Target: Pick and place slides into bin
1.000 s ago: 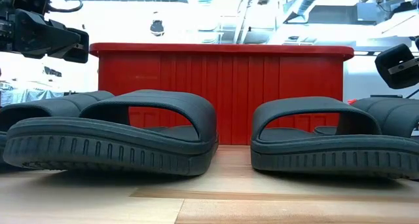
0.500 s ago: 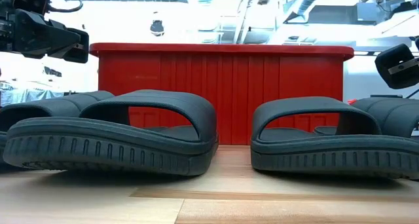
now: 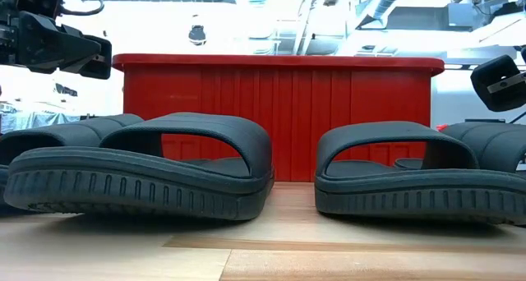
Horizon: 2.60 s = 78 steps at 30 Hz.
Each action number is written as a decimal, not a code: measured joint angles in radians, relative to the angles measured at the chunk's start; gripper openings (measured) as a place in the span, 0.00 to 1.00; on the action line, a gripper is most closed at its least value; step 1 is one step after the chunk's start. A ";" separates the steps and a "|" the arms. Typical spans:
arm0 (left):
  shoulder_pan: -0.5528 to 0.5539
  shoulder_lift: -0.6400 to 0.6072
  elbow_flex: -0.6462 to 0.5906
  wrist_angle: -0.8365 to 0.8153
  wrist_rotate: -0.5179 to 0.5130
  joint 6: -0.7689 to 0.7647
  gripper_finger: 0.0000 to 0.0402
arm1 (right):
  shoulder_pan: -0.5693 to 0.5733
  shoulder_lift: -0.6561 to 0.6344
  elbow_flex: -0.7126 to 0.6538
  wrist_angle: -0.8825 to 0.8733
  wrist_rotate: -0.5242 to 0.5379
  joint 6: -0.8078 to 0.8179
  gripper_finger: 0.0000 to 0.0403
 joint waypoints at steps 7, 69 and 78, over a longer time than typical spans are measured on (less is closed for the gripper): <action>0.000 0.000 0.000 0.001 -0.006 -0.308 0.00 | 0.000 0.000 0.000 0.000 0.000 0.000 0.16; -0.390 1.142 0.863 -0.460 -0.068 -0.818 0.36 | 0.000 0.000 0.000 0.000 0.000 0.000 0.16; -0.428 1.336 0.997 -0.585 -0.094 -0.793 0.35 | 0.000 0.000 0.000 0.000 0.000 0.000 0.16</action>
